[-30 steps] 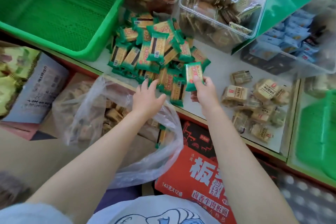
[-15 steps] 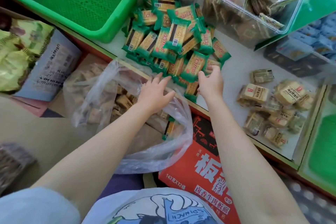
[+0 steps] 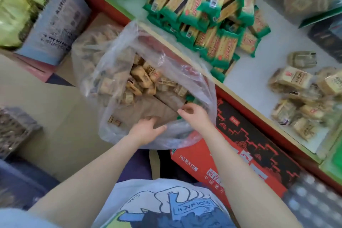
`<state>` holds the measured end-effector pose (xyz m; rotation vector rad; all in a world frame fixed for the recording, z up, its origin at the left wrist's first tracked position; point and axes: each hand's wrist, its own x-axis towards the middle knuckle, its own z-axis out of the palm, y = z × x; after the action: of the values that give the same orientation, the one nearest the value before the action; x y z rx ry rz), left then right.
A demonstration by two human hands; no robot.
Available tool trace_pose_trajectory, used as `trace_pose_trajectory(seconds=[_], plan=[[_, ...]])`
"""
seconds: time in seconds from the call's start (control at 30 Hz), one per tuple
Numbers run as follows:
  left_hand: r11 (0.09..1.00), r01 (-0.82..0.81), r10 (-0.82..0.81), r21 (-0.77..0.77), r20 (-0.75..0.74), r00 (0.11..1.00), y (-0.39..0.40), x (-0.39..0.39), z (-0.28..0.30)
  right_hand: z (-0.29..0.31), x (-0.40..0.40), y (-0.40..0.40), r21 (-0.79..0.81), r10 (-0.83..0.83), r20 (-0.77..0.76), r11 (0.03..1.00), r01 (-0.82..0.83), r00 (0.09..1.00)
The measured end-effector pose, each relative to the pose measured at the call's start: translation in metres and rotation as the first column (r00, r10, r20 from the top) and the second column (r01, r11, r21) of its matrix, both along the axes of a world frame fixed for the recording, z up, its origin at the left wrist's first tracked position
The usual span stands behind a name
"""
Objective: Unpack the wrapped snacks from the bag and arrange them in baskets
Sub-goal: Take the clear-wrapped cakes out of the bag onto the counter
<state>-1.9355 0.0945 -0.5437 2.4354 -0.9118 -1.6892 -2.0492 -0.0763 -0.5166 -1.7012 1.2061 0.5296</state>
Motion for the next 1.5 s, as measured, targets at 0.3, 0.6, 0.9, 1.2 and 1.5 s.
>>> trace_pose_trajectory(seconds=[0.3, 0.6, 0.9, 1.2, 1.5], plan=[[0.82, -0.564, 0.518, -0.099, -0.294, 0.804, -0.015, -0.022, -0.004, -0.009, -0.015, 0.012, -0.055, -0.185, -0.004, 0.981, 0.184, 0.983], [0.566, -0.823, 0.749, 0.045, -0.445, 0.491, -0.055, -0.013, -0.026, -0.038, -0.011, 0.028, 0.239, -0.589, 0.057, 0.792, 0.562, 0.806], [0.474, -0.869, 0.745, 0.142, -0.591, 0.309, -0.024, 0.007, -0.011, -0.017, -0.005, 0.039, 0.506, -0.596, 0.131, 0.728, 0.463, 0.793], [0.507, -0.846, 0.63, -0.163, -0.6, 0.493, -0.032, 0.001, 0.083, 0.061, -0.025, 0.027, 0.503, -0.56, 0.291, 0.779, 0.374, 0.776], [0.552, -0.683, 0.586, -0.478, -0.36, 0.726, -0.134, 0.025, 0.136, 0.133, -0.016, -0.083, 0.2, -0.674, 0.426, 0.721, 0.663, 0.604]])
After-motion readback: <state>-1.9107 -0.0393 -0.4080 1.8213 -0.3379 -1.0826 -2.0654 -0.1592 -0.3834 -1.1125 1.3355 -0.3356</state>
